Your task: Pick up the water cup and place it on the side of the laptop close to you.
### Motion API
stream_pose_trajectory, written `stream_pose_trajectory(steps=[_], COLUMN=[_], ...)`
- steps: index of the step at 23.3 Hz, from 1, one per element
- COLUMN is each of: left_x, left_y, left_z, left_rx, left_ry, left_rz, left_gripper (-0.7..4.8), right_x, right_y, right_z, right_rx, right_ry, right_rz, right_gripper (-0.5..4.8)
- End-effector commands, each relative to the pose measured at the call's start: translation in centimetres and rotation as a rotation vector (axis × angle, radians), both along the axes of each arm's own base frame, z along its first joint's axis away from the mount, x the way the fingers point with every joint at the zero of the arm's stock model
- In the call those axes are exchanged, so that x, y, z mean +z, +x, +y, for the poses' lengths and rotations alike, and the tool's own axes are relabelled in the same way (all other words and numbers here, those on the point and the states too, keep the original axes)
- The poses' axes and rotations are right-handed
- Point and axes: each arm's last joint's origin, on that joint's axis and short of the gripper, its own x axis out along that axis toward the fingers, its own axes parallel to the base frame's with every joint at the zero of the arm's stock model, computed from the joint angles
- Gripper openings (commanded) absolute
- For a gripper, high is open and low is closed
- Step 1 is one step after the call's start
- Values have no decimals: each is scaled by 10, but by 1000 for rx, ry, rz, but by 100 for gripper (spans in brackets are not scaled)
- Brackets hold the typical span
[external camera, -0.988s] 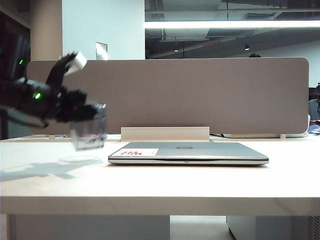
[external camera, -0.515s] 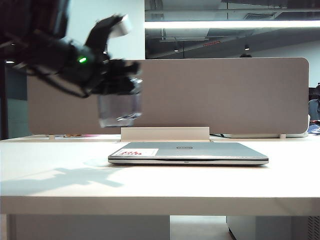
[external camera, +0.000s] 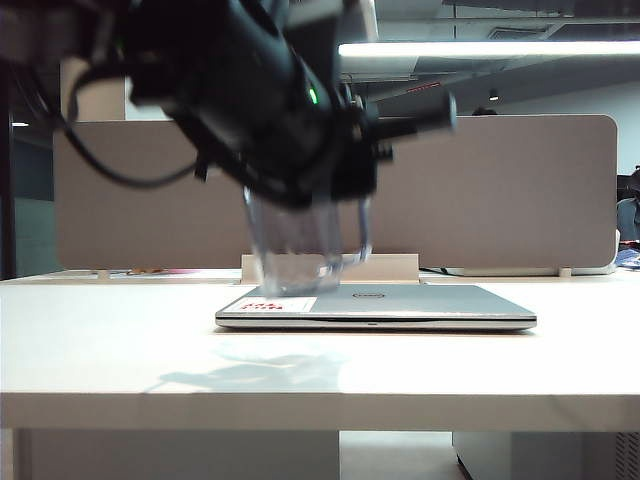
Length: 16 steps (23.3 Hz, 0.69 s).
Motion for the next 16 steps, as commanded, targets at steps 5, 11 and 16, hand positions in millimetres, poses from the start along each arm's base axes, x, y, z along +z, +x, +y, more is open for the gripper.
stream_pose_trajectory(steps=[5, 11, 16], left_x=[-28, -36, -35], left_y=[-8, -3, 1], left_z=[-20, -30, -37], left_rx=[54, 54, 62], left_ry=[-37, -64, -88], left_rz=[-37, -12, 11], left_gripper=[-6, -6, -6], right_x=[0, -1, -2], right_y=[0, 0, 0], right_z=[1, 1, 1], right_rx=[29, 41, 40], right_ry=[0, 0, 0], right_rz=[-9, 3, 9], right_gripper=[-3, -2, -3])
